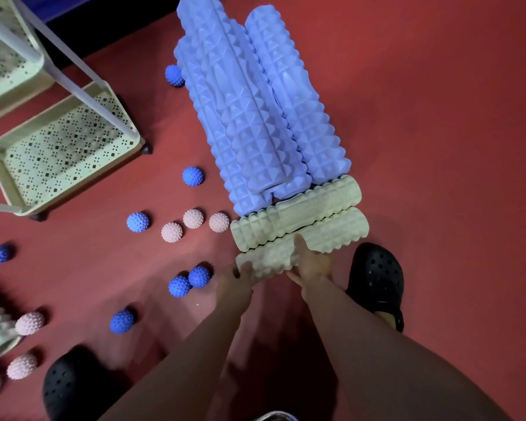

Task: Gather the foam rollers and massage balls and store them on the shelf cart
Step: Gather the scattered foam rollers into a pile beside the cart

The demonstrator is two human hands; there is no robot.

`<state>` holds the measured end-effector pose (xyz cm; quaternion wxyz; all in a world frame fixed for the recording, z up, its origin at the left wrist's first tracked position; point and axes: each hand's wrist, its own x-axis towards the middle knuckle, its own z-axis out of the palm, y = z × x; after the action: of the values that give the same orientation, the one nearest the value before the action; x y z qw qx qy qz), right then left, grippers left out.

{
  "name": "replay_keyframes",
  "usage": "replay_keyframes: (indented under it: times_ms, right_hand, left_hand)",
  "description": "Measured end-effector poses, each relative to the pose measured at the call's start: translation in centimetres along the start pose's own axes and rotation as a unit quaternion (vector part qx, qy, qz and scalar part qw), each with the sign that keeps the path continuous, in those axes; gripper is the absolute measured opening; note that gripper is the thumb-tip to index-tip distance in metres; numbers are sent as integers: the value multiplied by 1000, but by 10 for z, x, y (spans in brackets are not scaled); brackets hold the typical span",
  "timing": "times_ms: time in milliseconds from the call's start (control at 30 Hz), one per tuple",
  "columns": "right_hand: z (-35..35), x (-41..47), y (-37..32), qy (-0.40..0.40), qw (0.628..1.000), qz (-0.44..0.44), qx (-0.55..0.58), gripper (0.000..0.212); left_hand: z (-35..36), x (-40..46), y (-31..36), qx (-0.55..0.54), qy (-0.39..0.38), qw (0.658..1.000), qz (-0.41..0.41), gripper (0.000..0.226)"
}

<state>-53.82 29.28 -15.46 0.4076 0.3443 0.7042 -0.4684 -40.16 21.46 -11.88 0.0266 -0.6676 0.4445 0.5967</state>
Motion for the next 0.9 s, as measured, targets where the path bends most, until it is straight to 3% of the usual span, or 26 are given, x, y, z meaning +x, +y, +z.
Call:
replay_keyframes:
  times_ms: [67, 167, 267, 367, 500, 600, 667, 767, 900]
  right_hand:
    - [4, -1, -1, 28, 999, -12, -31, 99]
    - [6, 0, -2, 42, 998, -28, -46, 90]
    - [4, 3, 1, 32, 997, -23, -69, 118]
    - [0, 2, 0, 13, 996, -22, -85, 109]
    - [3, 8, 1, 14, 989, -37, -139, 116]
    - [5, 8, -3, 36, 972, -50, -225, 117]
    - [5, -32, -17, 64, 966, -68, -242, 98]
    - [-1, -89, -24, 100, 911, -185, -355, 58]
    - [7, -149, -16, 31, 770, -378, -512, 45]
  left_hand:
    - [0, 1, -1, 16, 12, 1000, 14, 17]
    - [-2, 2, -3, 25, 26, 999, 23, 22]
    - [-4, 5, -4, 38, 23, 999, 24, 24]
    - [-5, 6, -4, 48, 21, 998, 23, 17]
    - [-7, -1, -1, 85, 11, 995, 46, 15]
    - [-13, -11, 5, 159, 15, 983, 86, 36]
    - [-23, -17, 10, 195, 14, 976, 96, 43]
    - [-51, -31, 21, 267, 2, 955, 131, 45]
    - [-115, -54, 41, 321, 33, 926, 196, 44]
